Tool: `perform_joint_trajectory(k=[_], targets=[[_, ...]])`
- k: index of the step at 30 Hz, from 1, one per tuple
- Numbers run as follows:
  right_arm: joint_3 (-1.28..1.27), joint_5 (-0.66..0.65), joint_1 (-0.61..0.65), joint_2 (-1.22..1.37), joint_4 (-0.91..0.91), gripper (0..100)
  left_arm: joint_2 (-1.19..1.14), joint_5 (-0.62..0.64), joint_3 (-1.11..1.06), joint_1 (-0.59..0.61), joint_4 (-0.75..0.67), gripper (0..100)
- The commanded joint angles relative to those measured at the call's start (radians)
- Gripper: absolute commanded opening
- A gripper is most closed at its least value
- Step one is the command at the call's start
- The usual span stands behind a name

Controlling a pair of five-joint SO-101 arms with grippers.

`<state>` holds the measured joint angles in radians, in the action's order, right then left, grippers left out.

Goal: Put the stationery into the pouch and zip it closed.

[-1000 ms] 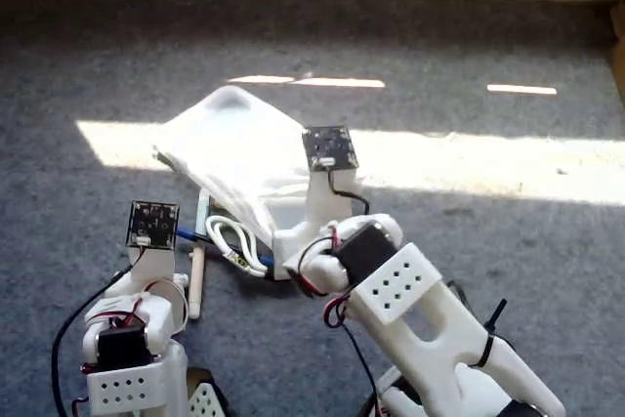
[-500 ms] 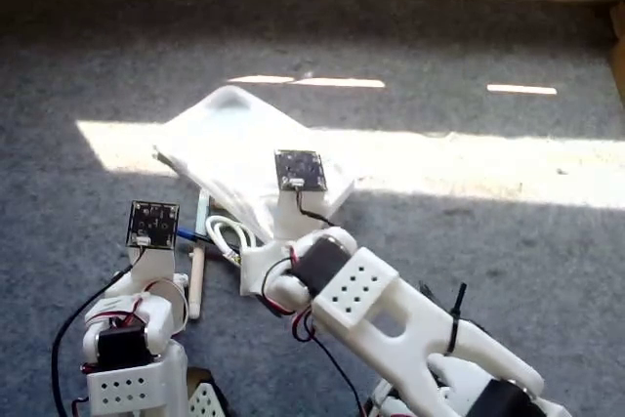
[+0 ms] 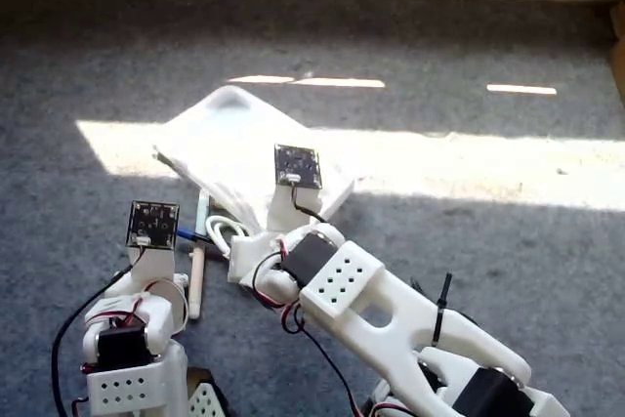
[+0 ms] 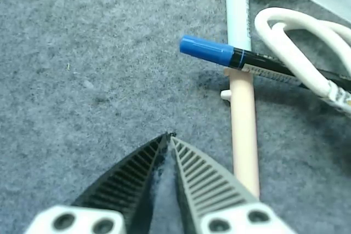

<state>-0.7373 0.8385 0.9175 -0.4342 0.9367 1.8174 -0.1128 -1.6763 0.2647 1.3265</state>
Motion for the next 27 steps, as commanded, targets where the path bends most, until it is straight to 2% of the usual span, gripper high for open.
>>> perform_joint_trajectory(k=[1,5,10,17,27], targets=[[0.004,0.014,-0.025,-0.004,-0.015,17.1,0.010,-0.005,-0.019,0.004,0.005,1],[-0.028,0.014,-0.044,-0.004,-0.013,17.8,0.010,-0.005,-0.019,0.004,0.005,1],[-0.044,0.012,-0.041,-0.004,-0.013,25.5,0.010,-0.005,-0.019,0.004,0.005,1],[-0.044,0.012,-0.036,0.004,-0.019,25.5,0.010,-0.005,-0.019,0.004,0.005,1],[-0.033,0.055,-0.042,0.220,-0.050,25.5,0.010,-0.005,-0.019,0.004,0.005,1]])
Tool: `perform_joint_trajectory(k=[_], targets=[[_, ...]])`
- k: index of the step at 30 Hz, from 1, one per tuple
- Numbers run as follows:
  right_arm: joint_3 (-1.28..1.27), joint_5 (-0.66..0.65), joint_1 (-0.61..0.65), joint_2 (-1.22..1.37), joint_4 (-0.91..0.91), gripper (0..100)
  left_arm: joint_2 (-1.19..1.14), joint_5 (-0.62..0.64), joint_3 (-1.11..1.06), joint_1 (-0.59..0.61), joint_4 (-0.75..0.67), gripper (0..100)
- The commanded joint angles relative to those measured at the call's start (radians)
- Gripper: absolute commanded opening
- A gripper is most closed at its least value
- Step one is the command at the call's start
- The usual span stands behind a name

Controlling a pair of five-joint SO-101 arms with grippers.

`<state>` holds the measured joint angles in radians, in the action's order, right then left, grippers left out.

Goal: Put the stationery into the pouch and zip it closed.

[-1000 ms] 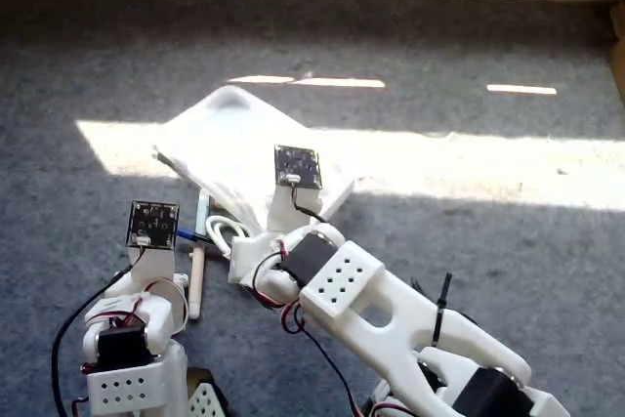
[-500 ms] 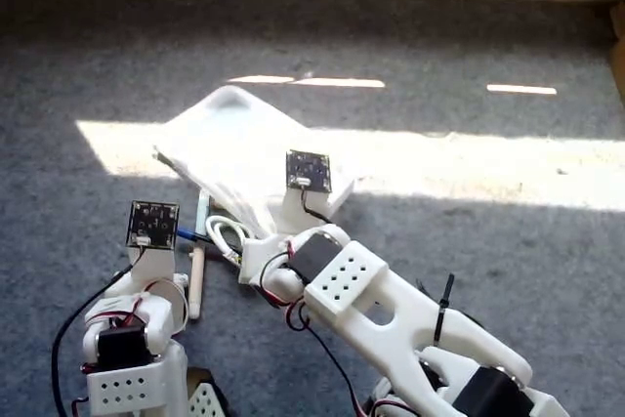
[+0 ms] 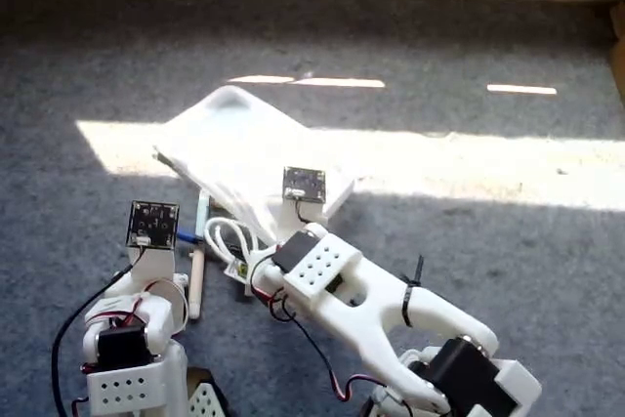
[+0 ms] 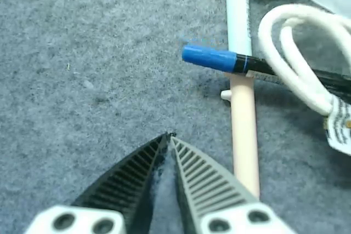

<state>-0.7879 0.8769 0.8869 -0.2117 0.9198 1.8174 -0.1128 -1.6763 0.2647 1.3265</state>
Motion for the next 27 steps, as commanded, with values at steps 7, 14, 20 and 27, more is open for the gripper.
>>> perform_joint_trajectory(k=[7,14,20,27], targets=[[0.018,0.015,-0.041,-0.004,-0.041,25.5,0.010,-0.005,-0.019,0.004,0.005,1],[0.053,0.014,-0.036,-0.031,-0.041,25.5,0.010,-0.005,-0.019,0.004,0.005,1],[0.071,0.014,-0.038,-0.065,-0.047,25.5,0.010,-0.005,-0.019,0.004,0.005,1],[0.067,0.014,-0.051,0.044,-0.134,25.5,0.010,-0.005,-0.019,0.004,0.005,1]])
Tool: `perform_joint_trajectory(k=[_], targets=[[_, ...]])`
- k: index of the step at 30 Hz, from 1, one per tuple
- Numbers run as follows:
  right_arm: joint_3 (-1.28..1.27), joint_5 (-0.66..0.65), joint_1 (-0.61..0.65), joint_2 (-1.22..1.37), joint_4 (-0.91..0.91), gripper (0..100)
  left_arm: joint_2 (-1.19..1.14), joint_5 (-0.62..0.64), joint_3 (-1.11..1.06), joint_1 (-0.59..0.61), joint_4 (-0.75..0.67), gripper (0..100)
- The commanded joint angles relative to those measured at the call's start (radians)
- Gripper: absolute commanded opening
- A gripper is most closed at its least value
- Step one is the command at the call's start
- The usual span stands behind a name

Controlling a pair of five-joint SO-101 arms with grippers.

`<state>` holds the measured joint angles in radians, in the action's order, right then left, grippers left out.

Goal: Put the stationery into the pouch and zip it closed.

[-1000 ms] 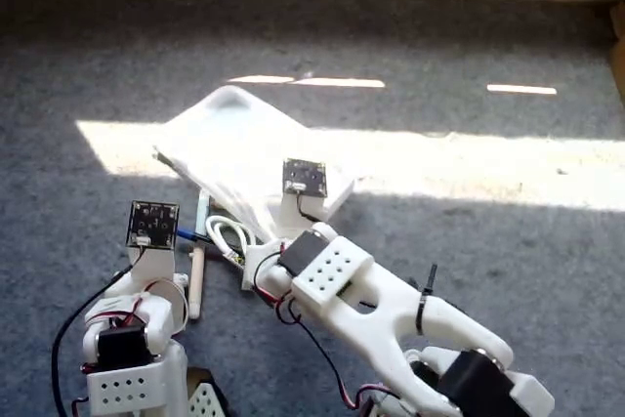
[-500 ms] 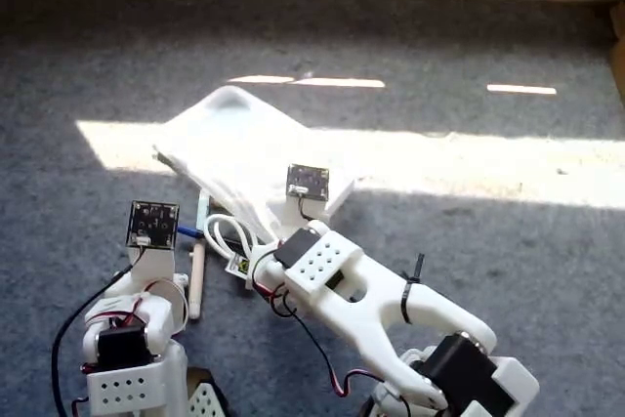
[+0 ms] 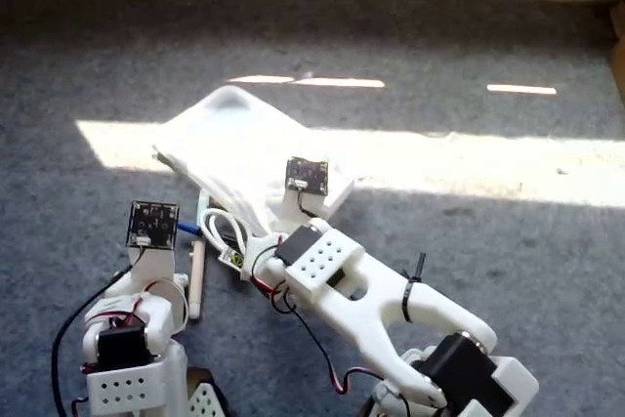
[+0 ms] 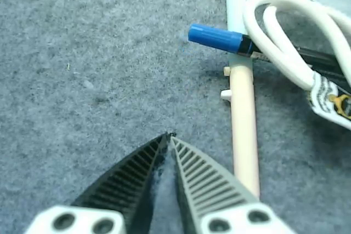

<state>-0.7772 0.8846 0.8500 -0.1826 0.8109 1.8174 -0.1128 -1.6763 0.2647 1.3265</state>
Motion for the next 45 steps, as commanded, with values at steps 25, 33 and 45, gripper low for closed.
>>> perform_joint_trajectory(k=[25,33,45], targets=[[0.010,0.008,-0.045,0.007,-0.027,25.5,0.010,-0.005,-0.019,0.004,0.005,1],[0.008,0.008,-0.036,0.068,-0.025,25.5,0.010,-0.005,-0.019,0.004,0.005,1],[0.002,-0.109,-0.042,0.058,-0.015,0.6,0.010,-0.005,-0.019,0.004,0.005,1]])
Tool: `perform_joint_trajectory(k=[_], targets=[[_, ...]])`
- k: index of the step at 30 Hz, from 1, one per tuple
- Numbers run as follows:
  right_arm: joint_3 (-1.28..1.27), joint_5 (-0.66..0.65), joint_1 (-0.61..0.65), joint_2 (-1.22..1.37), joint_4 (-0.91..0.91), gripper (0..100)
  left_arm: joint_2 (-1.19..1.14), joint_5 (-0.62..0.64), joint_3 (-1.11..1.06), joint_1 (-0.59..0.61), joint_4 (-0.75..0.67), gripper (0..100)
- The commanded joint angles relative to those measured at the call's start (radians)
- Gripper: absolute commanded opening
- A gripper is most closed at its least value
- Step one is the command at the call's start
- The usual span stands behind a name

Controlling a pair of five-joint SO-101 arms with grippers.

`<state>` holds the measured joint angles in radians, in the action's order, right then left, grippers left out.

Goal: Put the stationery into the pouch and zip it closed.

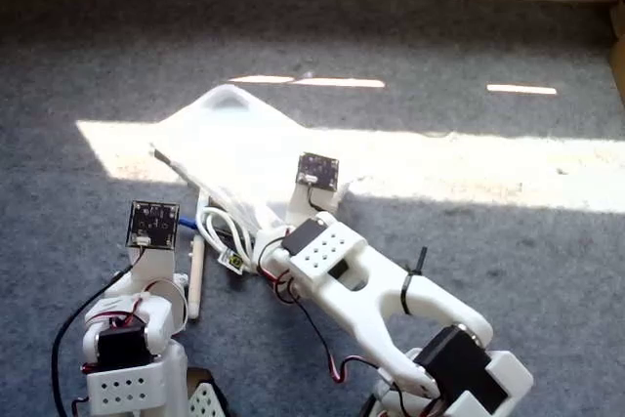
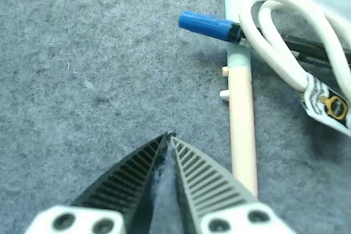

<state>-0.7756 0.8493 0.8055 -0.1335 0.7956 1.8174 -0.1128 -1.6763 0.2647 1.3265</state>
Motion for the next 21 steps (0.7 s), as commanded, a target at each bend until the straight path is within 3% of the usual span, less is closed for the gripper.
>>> perform_joint_trajectory(k=[1,9,21], targets=[[0.008,-0.098,0.002,0.008,0.028,0.5,0.010,-0.005,-0.019,0.004,0.005,1],[0.150,-0.379,-0.021,-0.079,0.344,0.4,0.010,-0.005,-0.019,0.004,0.005,1],[0.157,-0.816,-0.179,-0.326,0.375,0.4,0.010,-0.005,-0.019,0.004,0.005,1]])
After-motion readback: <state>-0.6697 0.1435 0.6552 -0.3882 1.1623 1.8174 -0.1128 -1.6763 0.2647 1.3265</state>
